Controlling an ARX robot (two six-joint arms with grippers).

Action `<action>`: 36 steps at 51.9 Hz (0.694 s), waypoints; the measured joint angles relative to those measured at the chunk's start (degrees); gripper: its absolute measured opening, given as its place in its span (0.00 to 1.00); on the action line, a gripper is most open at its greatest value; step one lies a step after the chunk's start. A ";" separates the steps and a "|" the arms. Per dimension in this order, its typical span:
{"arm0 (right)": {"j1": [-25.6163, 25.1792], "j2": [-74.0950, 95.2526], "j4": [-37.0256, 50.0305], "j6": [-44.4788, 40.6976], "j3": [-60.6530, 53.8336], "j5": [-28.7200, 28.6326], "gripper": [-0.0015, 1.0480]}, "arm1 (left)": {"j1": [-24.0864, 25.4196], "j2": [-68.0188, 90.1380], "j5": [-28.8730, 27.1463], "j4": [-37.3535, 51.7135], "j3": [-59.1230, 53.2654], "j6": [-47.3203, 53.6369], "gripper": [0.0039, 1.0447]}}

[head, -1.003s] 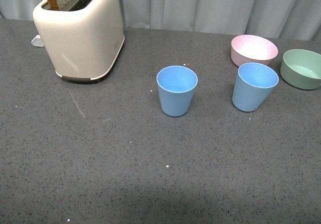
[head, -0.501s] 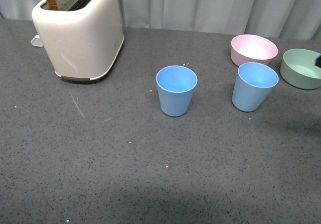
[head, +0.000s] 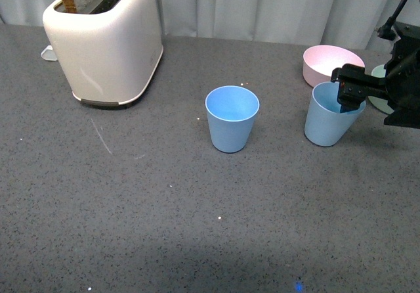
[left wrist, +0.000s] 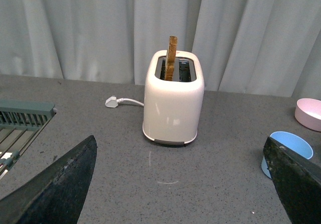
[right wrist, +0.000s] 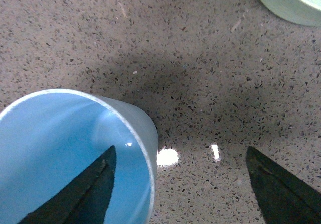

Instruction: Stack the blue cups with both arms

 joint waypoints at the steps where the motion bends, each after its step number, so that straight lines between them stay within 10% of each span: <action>1: 0.07 0.37 -0.13 0.24 0.24 0.00 0.65 | 0.02 0.00 0.00 0.00 0.00 0.00 0.94; 21: 0.48 1.44 -1.99 2.34 2.95 -1.16 0.04 | 0.02 0.00 0.00 0.00 0.00 0.02 0.94; 36: 0.22 -3.56 -3.72 5.35 2.91 -10.60 0.01 | 0.02 0.00 0.00 0.00 0.00 0.02 0.94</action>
